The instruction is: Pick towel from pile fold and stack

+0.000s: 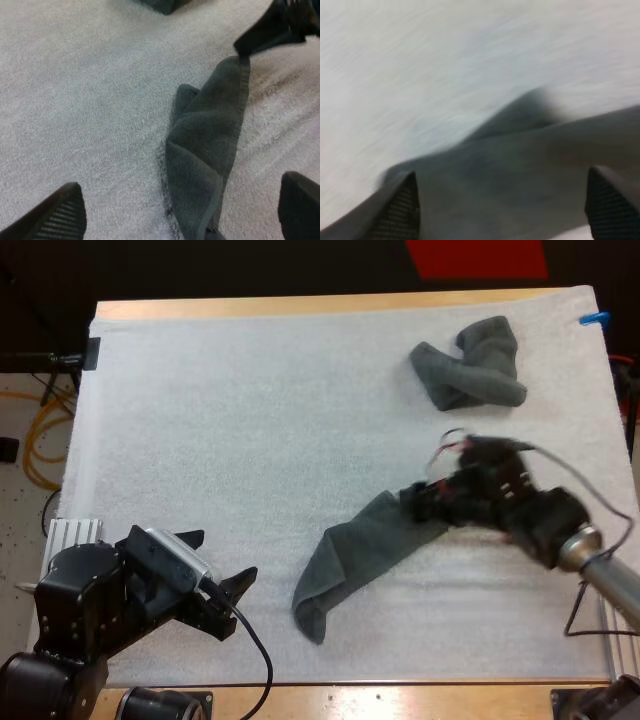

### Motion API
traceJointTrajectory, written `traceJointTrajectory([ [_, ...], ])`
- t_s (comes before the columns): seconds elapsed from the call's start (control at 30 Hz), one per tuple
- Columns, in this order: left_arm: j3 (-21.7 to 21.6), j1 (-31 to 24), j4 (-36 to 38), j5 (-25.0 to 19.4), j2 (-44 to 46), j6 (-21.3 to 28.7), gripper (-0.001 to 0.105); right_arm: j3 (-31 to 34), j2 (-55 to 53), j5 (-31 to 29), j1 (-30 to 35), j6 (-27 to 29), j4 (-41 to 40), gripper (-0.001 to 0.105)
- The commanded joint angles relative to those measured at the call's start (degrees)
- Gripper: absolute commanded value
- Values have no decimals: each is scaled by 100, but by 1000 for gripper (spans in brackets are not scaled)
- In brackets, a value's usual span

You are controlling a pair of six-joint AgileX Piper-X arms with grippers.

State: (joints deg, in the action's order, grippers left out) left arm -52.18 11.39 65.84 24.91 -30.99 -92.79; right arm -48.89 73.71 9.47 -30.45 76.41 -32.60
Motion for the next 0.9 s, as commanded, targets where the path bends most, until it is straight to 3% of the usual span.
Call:
traceJointTrajectory([
  [0.0, -16, 25, -4, -30, 30, 9, 76, -55, -23, -20, 155, 166, -116, 67],
  [0.37, -13, 25, -4, -30, 30, 21, 76, -55, 369, 33, 1645, 803, -252, 67],
  [0.7, 462, 25, -4, 76, 30, 21, 76, -55, 1499, 865, 1826, 958, 147, 67],
  [0.87, 546, 25, -4, 104, 30, 21, 76, -55, 1964, 1662, 1826, 840, 251, 62],
])
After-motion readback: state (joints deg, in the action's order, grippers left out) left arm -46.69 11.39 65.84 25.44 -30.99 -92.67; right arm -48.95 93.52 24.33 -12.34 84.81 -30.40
